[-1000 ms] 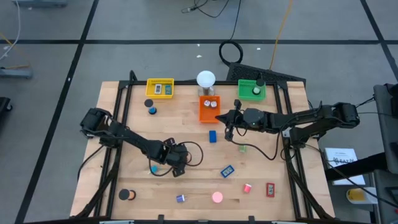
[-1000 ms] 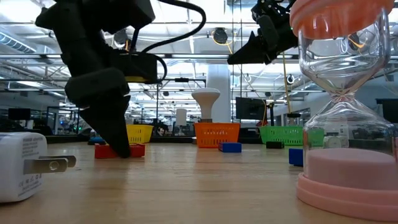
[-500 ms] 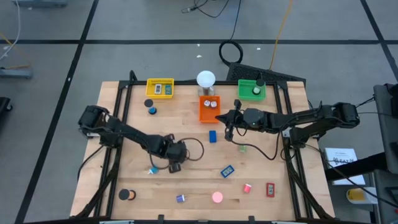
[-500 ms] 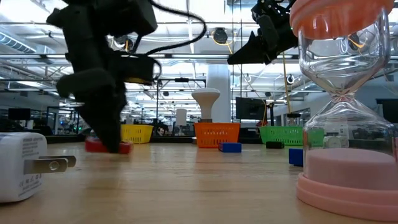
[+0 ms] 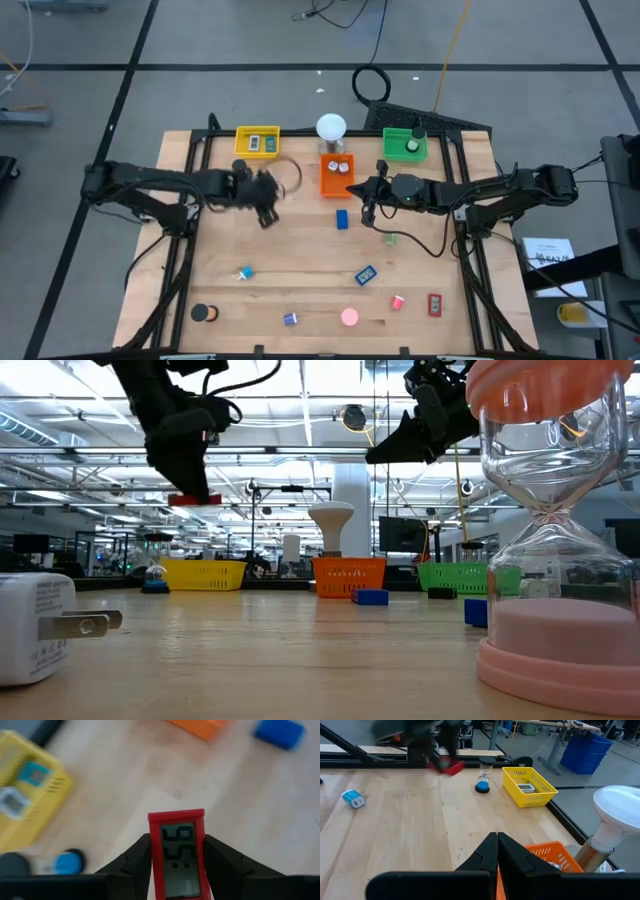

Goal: Pick & Place Office items
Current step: Put the top red digital clock into the yellow bin

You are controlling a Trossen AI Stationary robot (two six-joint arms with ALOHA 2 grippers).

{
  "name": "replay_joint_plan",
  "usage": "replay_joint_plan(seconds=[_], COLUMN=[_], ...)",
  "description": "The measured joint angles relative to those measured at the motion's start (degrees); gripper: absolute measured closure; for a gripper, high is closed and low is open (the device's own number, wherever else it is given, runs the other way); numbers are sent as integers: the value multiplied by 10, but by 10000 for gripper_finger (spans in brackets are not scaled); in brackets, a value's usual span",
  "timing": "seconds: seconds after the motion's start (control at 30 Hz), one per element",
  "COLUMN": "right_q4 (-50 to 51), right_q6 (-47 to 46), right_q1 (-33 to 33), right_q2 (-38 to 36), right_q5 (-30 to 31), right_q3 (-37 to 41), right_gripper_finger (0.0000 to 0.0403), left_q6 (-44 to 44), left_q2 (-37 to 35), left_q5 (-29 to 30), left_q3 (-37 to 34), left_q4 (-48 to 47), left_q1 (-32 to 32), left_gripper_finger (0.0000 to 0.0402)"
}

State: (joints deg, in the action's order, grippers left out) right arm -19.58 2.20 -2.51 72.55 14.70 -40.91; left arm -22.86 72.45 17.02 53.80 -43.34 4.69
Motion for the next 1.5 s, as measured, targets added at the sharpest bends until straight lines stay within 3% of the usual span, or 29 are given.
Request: replay_joint_plan(seconds=[0.23,0.33,0.43,0.57,1.07,1.2,1.5], right_q4=[-18,-23,-23,-24,-24,-24,-24], right_q6=[0,0,0,0,0,0,0], right_q1=[0,0,0,0,0,0,0], right_q2=[0,0,0,0,0,0,0], right_q5=[0,0,0,0,0,0,0], right_q3=[0,0,0,0,0,0,0], right_gripper_finger=[403,403,402,403,403,402,403], left_q6=[60,79,81,82,47,31,22], left_q2=[-8,19,51,100,273,296,315], left_q5=[-1,-40,-85,-95,-96,-128,-136], left_q3=[0,0,1,2,113,113,113], left_q4=[55,116,171,203,191,199,195], left_q1=[202,283,345,392,450,456,454], left_gripper_finger=[249,249,248,248,248,248,247])
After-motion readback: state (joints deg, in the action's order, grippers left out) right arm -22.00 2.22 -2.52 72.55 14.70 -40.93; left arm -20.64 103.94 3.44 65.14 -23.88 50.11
